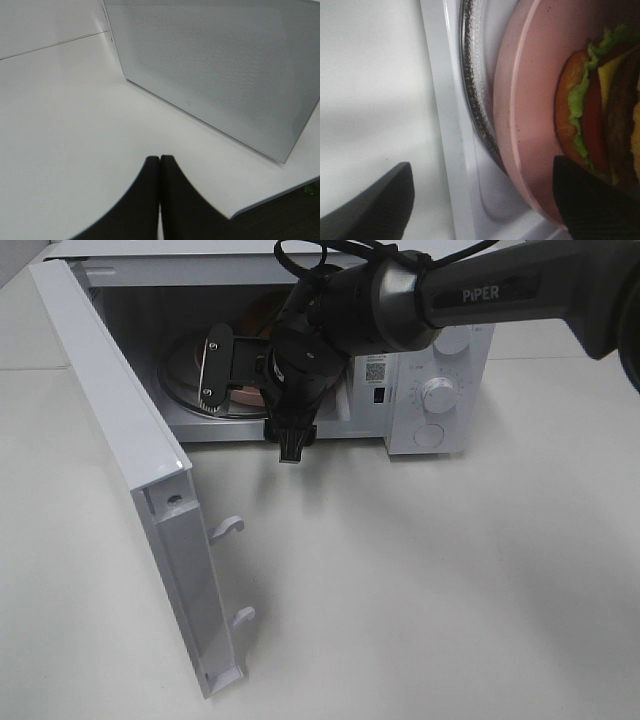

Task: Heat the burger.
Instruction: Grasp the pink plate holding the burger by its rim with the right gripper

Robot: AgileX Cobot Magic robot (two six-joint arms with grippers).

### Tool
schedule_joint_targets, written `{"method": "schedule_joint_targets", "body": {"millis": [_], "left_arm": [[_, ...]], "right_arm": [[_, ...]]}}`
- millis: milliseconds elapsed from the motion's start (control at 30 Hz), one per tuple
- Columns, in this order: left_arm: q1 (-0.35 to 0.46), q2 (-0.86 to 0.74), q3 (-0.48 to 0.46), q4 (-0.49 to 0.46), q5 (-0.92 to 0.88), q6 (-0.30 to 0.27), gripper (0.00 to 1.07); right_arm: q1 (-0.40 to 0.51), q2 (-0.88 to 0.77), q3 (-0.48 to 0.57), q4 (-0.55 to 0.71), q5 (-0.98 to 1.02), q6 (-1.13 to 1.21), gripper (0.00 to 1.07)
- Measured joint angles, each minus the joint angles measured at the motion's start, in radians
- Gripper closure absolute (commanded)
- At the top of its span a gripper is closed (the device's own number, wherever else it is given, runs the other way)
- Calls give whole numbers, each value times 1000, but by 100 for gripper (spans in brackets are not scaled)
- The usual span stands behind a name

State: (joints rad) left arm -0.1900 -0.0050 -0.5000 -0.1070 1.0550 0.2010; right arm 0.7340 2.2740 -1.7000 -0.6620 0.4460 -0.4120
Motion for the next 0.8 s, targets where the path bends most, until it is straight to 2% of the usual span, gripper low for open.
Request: {"method": "schedule_joint_targets", "body": {"millis": [467,800], "left_arm": [[0,0,0,0,0,0,106],[0,0,0,1,0,0,106]], "right_arm": [[-17,-1,0,-31,-73,7,33],[-23,61,-1,-36,-137,7,33]]}}
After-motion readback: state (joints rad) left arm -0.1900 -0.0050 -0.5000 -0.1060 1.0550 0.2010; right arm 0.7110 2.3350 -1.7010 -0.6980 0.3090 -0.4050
